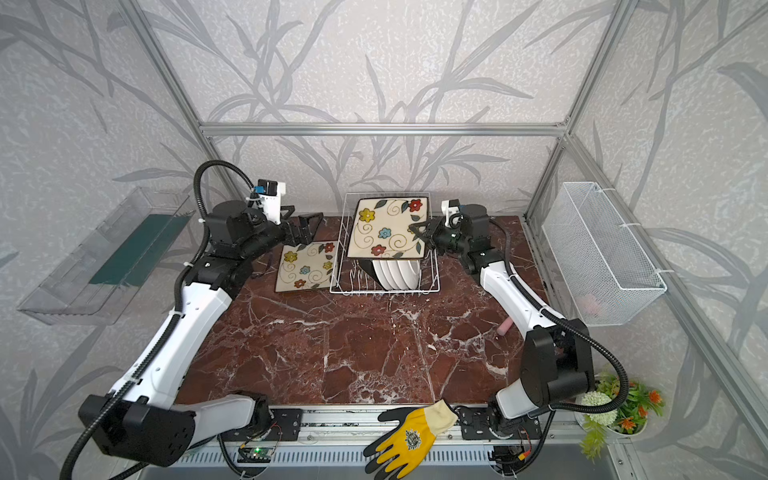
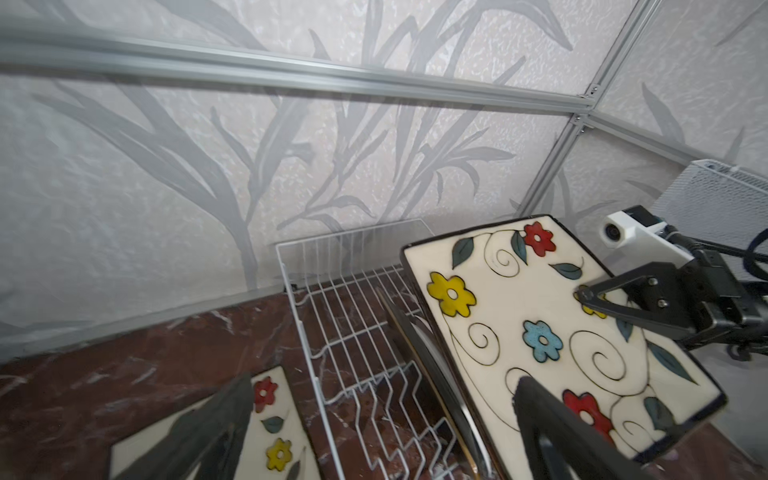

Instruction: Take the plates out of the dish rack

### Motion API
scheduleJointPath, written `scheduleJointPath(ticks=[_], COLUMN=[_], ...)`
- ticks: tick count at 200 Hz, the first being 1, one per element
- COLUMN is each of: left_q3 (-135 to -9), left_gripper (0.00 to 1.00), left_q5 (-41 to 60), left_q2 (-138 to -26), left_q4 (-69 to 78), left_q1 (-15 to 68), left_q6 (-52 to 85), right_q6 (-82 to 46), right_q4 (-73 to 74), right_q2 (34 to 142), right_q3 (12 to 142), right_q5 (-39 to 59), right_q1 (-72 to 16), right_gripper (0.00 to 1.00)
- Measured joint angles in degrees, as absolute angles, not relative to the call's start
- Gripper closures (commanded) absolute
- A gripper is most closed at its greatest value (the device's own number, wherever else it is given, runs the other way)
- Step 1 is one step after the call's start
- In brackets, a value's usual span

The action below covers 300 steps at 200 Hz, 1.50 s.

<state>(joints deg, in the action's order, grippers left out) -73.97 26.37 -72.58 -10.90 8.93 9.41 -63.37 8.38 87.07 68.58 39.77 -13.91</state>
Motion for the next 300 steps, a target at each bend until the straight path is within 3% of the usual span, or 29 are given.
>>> scheduleJointPath(ticks=[51, 167, 212, 300], left_q3=[-74.96, -77.23, -80.05, -80.55], left_gripper=[0.01, 0.05, 0.19, 0.59], left_q5=[37.58, 51.24, 53.71, 56.99], left_q2=[-78.81, -87.37, -89.06, -90.87], left_q4=[-14.96, -10.79, -11.07, -12.08], left_q1=[9.06, 12.08, 13.74, 15.64], left_q6=[17.17, 28.93, 29.12, 29.26], right_q6=[-63.59, -63.79, -63.42, -61.04], right_q4=[11.70, 15.99, 16.49, 21.26], right_q2=[87.05, 87.05, 87.05, 87.05], right_q3=[67.94, 67.29, 67.29, 65.76], right_q5=[40.82, 43.18, 44.29, 46.17], right_q1=[-13.87, -14.41, -15.27, -16.23], right_gripper=[1.00, 1.00, 1.00, 1.00])
